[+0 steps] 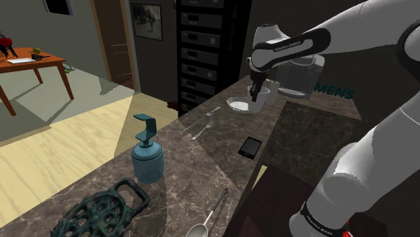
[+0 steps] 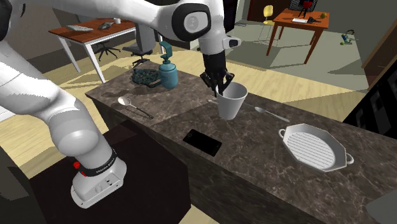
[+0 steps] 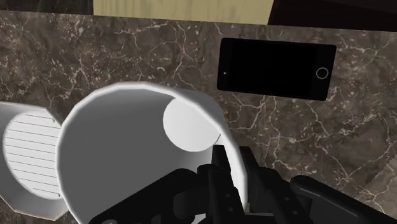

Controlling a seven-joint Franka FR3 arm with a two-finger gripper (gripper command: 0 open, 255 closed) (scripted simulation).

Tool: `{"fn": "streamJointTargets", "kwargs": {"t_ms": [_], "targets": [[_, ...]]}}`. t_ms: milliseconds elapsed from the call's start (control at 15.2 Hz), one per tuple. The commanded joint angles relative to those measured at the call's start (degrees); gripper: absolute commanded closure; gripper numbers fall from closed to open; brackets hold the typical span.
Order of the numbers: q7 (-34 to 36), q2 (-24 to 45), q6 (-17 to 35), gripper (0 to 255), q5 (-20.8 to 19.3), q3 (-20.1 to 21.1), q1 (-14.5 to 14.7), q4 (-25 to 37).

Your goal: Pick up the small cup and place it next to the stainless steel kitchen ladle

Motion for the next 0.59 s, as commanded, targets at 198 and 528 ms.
{"fn": "streamJointTargets", "kwargs": {"t_ms": [198,528], "targets": [[6.9,-7.7,-1.9,255,-1.0,4.8,1.6,-7.3],[13.2,-14.3,-4.6,255,0.0,9.9,3.7,-12.8]]}}
